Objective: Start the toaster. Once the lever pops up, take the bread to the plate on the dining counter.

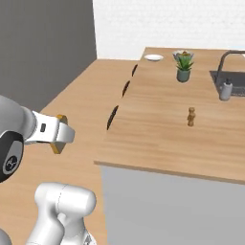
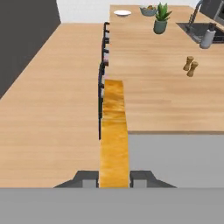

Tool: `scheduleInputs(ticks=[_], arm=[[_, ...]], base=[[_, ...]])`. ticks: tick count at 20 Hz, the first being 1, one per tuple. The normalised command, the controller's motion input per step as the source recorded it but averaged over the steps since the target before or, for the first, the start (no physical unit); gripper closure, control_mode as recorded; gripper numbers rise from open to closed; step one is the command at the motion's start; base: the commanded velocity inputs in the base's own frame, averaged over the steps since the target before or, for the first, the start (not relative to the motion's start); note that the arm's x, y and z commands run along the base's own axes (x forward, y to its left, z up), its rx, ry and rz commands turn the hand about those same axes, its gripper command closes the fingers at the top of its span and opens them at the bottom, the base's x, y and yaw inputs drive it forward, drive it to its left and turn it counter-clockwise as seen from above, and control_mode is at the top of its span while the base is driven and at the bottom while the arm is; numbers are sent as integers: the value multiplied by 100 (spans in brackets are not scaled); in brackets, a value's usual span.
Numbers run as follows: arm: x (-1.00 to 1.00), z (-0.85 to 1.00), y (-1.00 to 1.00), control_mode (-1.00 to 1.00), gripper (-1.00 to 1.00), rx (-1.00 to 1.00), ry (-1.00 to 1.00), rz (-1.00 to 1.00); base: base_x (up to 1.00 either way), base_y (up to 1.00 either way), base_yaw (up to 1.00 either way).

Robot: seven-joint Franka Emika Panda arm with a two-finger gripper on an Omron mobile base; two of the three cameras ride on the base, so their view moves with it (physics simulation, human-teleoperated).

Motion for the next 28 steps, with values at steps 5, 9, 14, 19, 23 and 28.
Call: scheduleInputs(ticks=[5,9,14,19,23,28], arm=[[0,0,0,100,100,0,0,0],[0,0,0,100,100,0,0,0],[0,0,0,100,100,0,0,0],[0,0,0,100,100,0,0,0],[0,0,0,100,100,0,0,0],[0,0,0,100,100,0,0,0]], base=[[-1,100,0],[2,100,2],[31,100,0],[84,81,-2],[100,63,0],[100,50,0]])
